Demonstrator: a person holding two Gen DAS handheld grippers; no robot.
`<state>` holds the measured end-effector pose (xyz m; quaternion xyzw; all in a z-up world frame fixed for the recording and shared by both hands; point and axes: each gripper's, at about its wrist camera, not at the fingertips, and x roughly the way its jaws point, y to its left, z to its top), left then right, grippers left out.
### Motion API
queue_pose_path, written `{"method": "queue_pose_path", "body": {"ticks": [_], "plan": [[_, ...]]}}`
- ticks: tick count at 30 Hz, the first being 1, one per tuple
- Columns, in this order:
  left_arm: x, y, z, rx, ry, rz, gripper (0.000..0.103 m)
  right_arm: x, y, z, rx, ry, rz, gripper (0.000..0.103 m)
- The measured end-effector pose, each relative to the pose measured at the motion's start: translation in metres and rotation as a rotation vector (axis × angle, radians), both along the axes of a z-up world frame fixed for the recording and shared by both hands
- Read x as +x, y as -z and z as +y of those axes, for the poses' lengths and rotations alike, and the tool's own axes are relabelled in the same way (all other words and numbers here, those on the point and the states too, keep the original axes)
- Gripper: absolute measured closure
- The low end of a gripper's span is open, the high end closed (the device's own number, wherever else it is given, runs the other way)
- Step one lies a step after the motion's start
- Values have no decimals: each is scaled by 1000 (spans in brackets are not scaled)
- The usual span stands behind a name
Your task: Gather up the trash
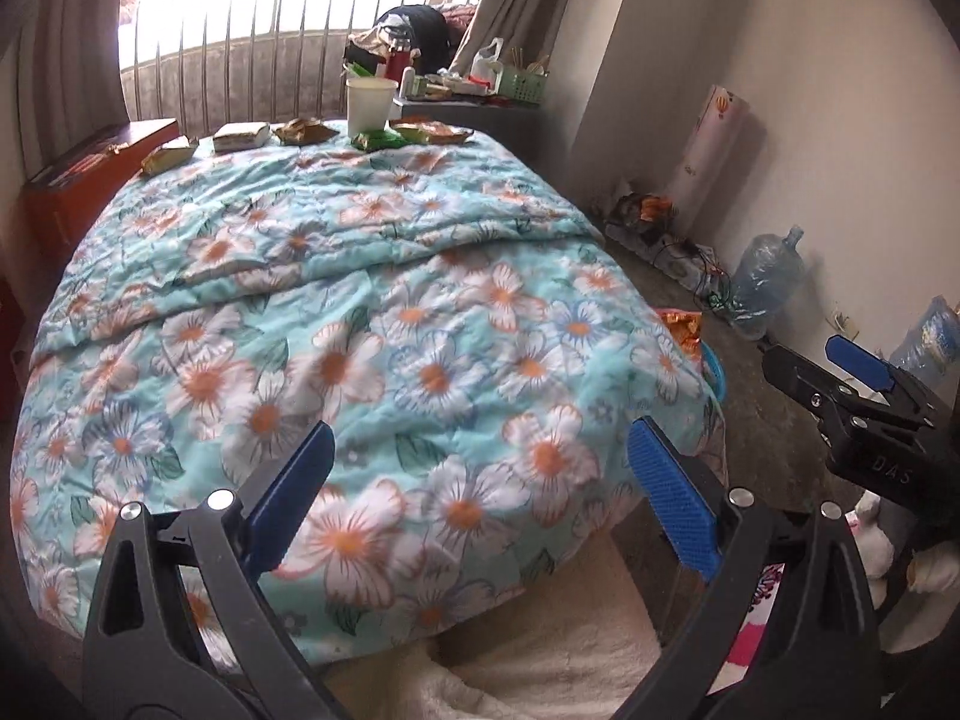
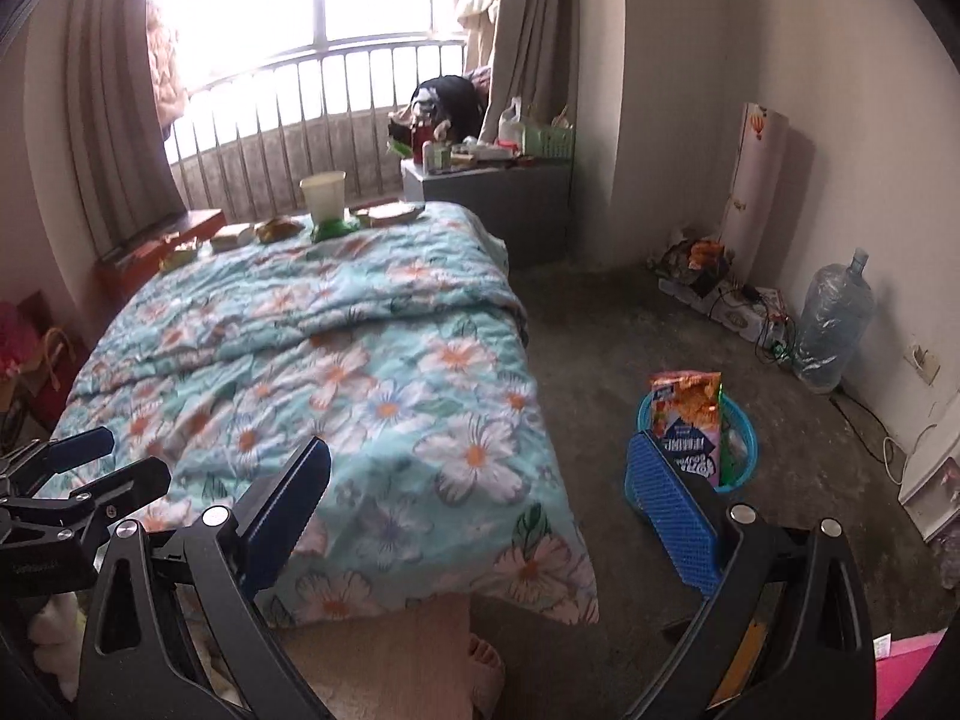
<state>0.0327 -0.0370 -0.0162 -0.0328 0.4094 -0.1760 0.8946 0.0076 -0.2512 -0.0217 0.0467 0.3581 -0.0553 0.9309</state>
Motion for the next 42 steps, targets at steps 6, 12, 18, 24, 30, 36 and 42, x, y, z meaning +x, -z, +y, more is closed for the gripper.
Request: {"method": "queue_pose_path", "body": {"ticks": [6, 12, 18, 24, 30, 36, 42], "plan": [[13, 4, 0, 103, -84, 7, 9, -4, 20, 7, -80, 21, 143, 7], [22, -10, -6, 125, -113, -11, 9, -6, 21, 2, -126, 79, 175, 7], [25, -9, -14, 162, -132, 15, 9, -8, 21, -7, -107, 107, 169, 7], [23, -9, -18, 151, -130, 51, 9, -9, 22, -8, -114, 102, 177, 7], [21, -10, -22, 153, -127, 51, 9, -10, 22, -10, -112, 106, 175, 7], [19, -14, -24, 147, -115, 45, 9, -9, 21, -10, -115, 109, 177, 7], [20, -16, -25, 143, -121, 51, 9, -11, 20, -11, -125, 109, 179, 7]]}}
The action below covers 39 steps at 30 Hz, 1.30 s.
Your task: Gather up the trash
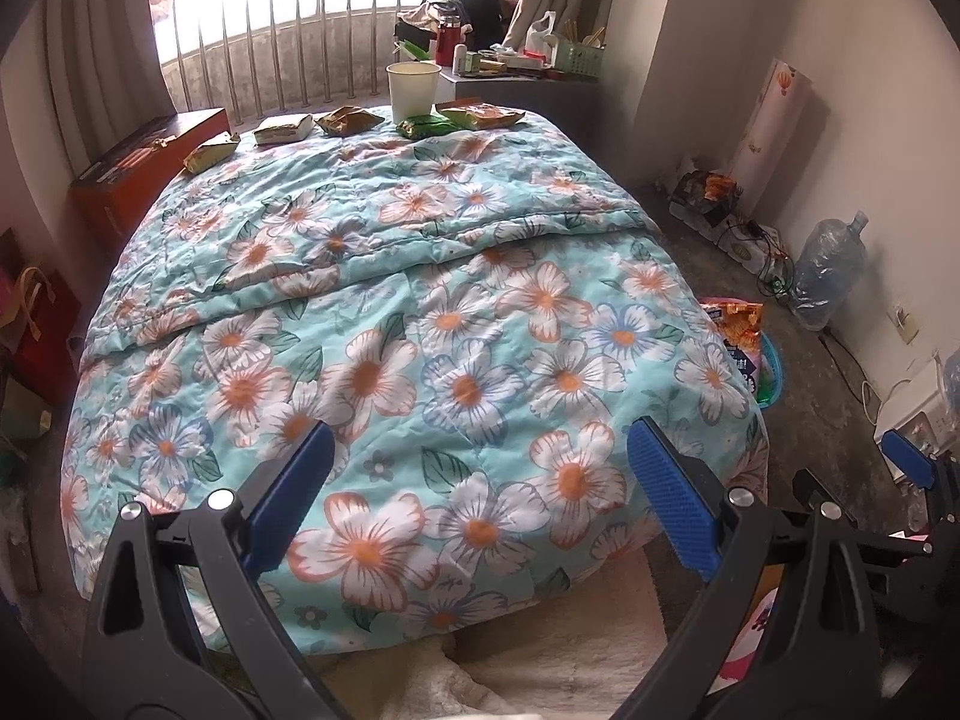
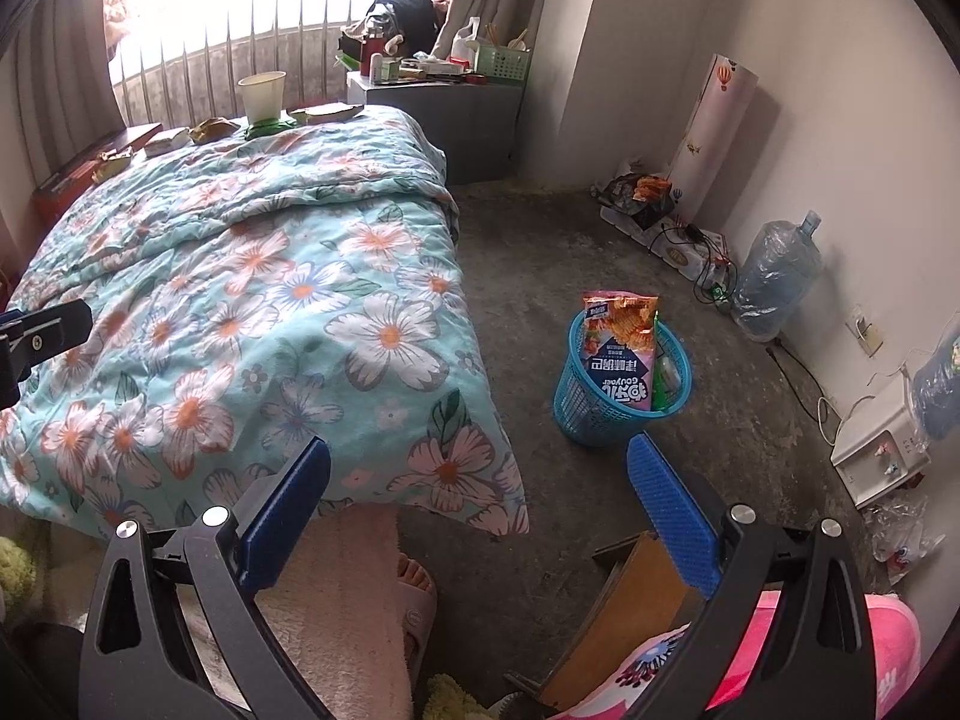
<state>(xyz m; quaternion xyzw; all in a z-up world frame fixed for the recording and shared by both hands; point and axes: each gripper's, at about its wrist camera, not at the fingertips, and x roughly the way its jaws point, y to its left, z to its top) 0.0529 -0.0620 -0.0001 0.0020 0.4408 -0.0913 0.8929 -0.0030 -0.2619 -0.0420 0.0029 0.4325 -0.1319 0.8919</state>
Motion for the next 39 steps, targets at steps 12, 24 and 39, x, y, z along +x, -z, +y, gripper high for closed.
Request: {"method": "queue_pose_path", "body": {"ticks": [12, 24, 39], "plan": [[2, -2, -4, 18, -19, -19, 9, -3, -2, -10, 4, 21, -3, 7], [2, -2, -7, 16, -13, -13, 9, -5, -3, -15, 9, 33, -2, 7], [1, -1, -5, 12, -19, -16, 9, -6, -5, -13, 4, 27, -3, 7]]}}
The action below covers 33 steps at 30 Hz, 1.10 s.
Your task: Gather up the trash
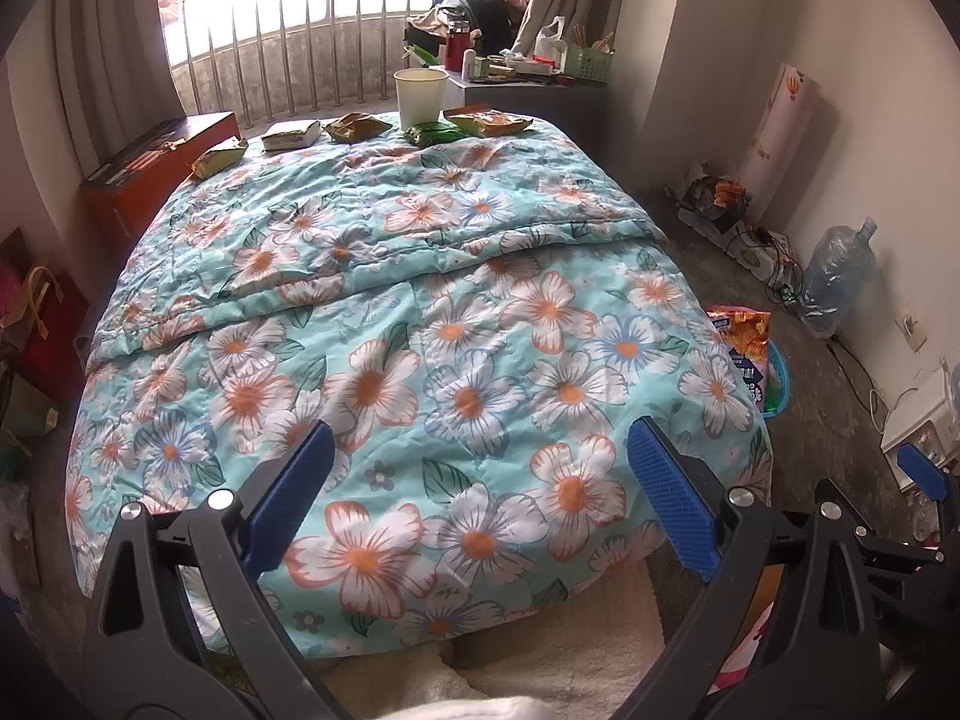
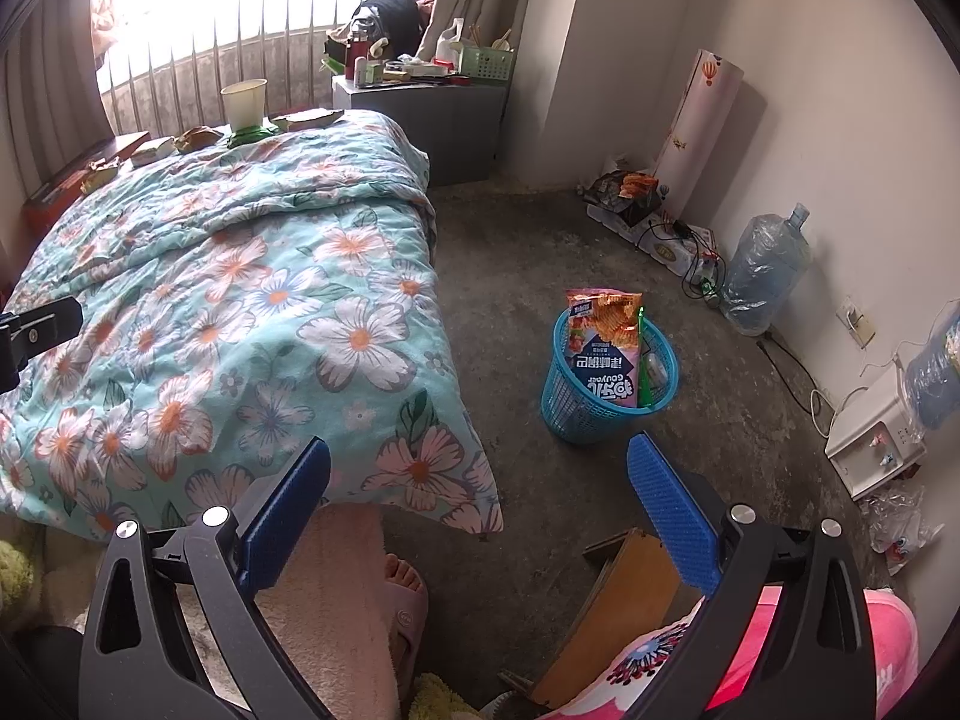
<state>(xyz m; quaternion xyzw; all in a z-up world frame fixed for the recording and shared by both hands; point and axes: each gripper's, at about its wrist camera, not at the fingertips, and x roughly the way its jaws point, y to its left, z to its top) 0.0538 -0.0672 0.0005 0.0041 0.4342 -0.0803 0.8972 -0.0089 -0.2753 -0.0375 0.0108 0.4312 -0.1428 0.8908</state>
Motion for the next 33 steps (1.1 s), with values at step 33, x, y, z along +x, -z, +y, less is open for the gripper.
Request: {"method": "queue_pose_path", "body": {"ticks": [33], "plan": [[-1, 2, 1, -2, 1, 7, 9, 1, -1, 4, 6, -11, -5, 7]]}}
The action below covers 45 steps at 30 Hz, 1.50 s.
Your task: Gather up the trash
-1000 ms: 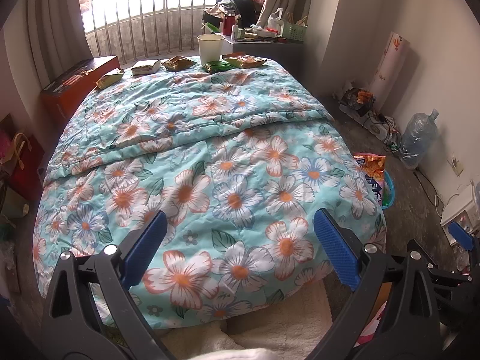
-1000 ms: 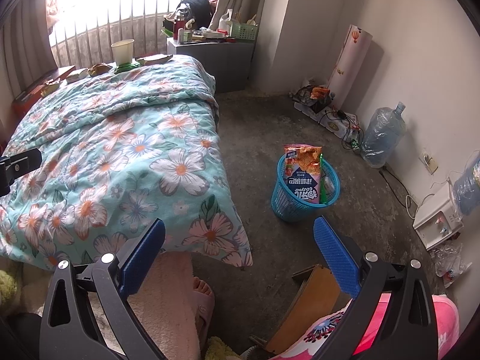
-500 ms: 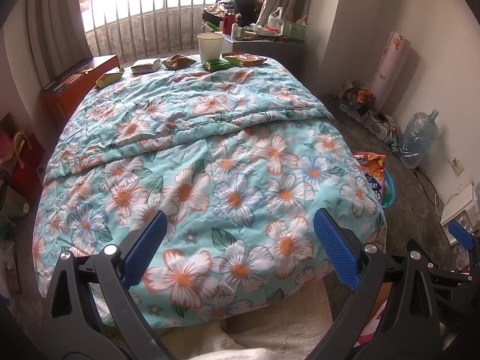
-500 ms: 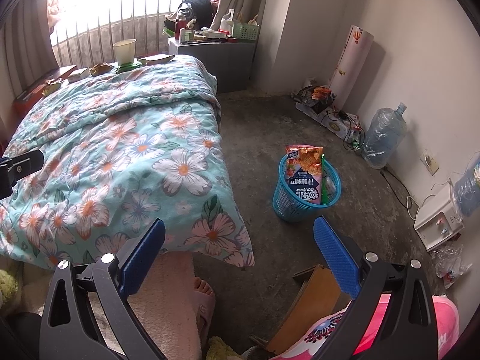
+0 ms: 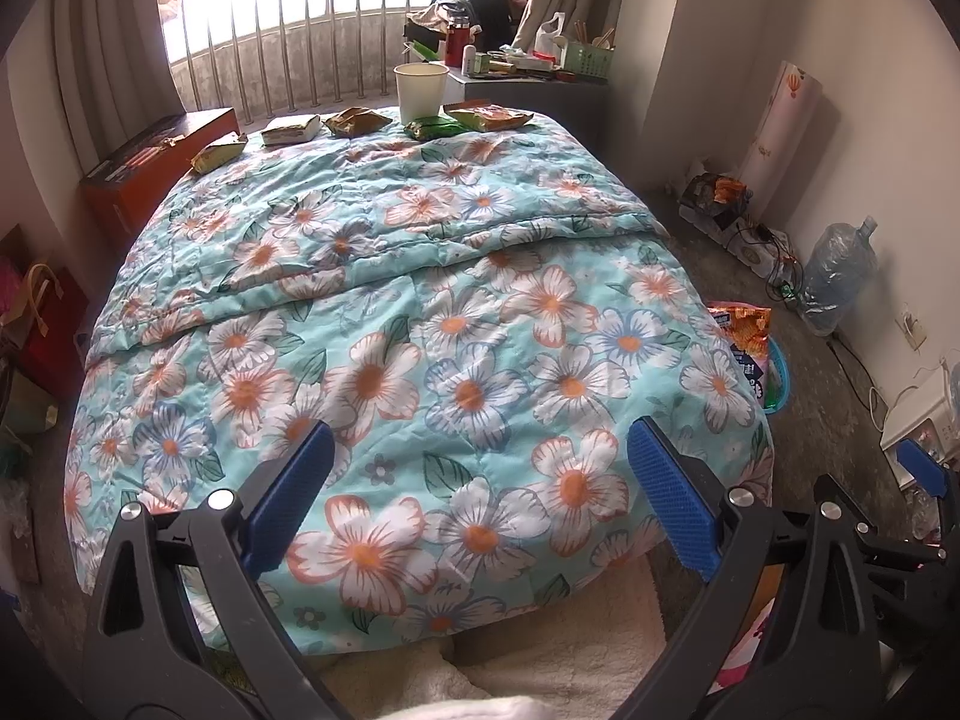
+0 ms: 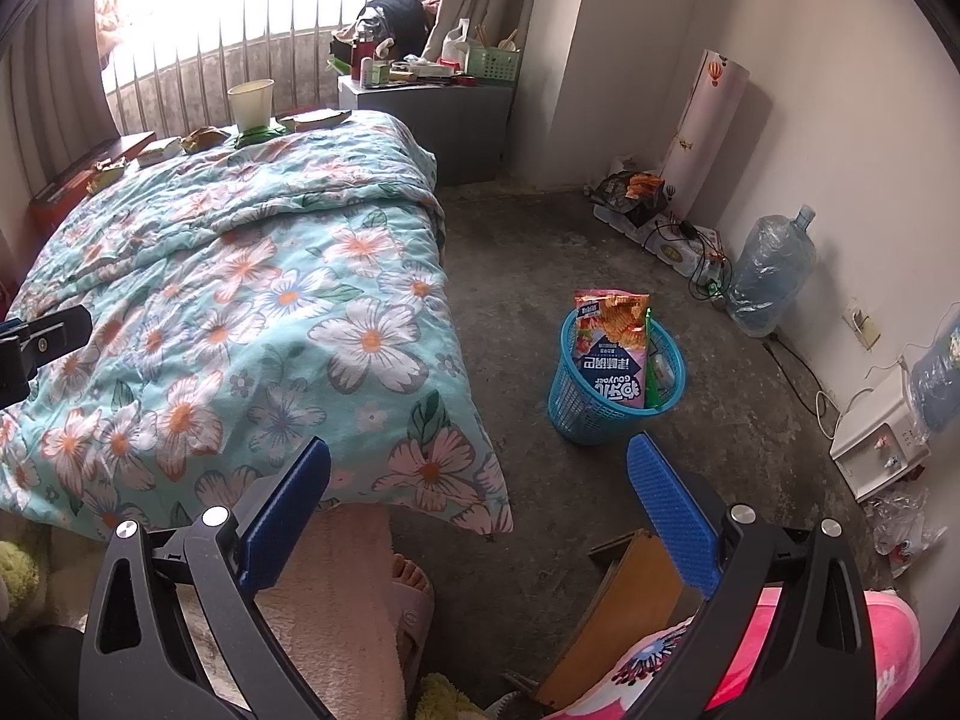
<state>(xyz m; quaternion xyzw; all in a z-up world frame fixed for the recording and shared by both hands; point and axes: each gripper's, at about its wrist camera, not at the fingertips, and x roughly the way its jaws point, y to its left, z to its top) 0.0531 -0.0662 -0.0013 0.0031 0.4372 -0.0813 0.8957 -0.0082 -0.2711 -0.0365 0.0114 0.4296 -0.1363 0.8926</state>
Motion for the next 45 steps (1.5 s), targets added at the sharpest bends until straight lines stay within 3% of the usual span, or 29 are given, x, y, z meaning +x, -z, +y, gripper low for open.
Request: {"method": "queue_pose_path", "body": {"ticks": [45], "plan": [[0, 0, 1, -3, -2, 3, 9, 1, -2, 2, 1, -13, -1, 7]]}}
